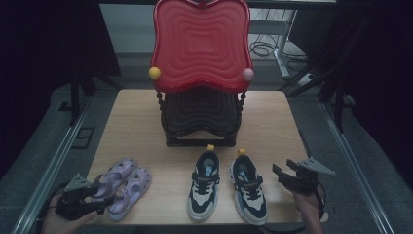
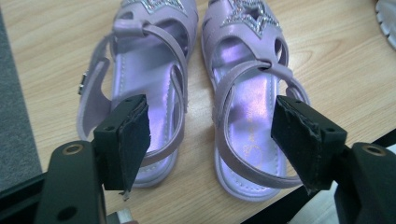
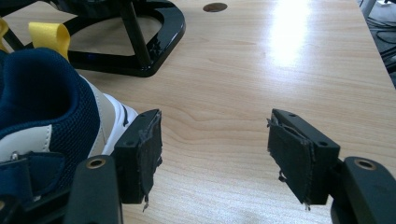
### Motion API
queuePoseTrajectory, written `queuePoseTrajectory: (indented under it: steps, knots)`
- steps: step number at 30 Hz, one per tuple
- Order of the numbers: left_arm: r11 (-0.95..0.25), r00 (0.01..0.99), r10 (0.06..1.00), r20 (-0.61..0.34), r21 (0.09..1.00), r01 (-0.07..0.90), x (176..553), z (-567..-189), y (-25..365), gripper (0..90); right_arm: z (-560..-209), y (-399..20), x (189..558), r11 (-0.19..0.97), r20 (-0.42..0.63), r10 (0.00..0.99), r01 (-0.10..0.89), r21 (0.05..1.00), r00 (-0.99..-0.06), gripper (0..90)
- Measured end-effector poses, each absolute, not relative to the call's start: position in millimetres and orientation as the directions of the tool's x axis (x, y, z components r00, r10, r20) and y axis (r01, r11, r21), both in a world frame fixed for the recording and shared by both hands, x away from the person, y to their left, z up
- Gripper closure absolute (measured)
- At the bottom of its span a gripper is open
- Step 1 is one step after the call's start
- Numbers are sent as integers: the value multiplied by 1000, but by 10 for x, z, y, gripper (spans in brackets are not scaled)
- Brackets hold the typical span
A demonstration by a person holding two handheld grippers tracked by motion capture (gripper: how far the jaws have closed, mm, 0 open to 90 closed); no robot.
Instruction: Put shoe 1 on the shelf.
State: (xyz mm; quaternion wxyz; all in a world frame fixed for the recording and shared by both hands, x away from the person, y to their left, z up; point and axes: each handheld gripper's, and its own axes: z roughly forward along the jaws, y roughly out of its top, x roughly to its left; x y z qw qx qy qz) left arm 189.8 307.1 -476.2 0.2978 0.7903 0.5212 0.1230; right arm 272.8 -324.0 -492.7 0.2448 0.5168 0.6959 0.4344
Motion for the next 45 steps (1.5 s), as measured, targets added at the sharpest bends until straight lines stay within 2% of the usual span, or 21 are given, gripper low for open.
queuePoseTrajectory:
  steps: [8,14,22,31,37,45]
  knots:
    - [-299,433,896,-101,582,756,1993,-4812,3039,272,-4951,-3200,2738,100,104,929,511,854,-356,353]
    - [-333,443,892,-85,538,774,2139,-4911,2955,313,-4957,-3195,2732,100,105,929,514,852,-356,352]
    - [-342,441,895,-72,524,780,2265,-4960,2861,475,-4954,-3219,2730,92,110,930,514,853,-350,352]
    - [-330,423,904,-64,526,784,2289,-4959,2841,736,-4956,-3217,2731,92,111,930,514,853,-351,353]
    - [-313,413,907,-77,533,786,2297,-4959,2856,784,-4951,-3224,2730,93,108,931,511,854,-350,353]
    - [-271,393,913,-106,561,782,2297,-4950,2893,801,-4939,-3235,2724,89,109,931,509,856,-347,353]
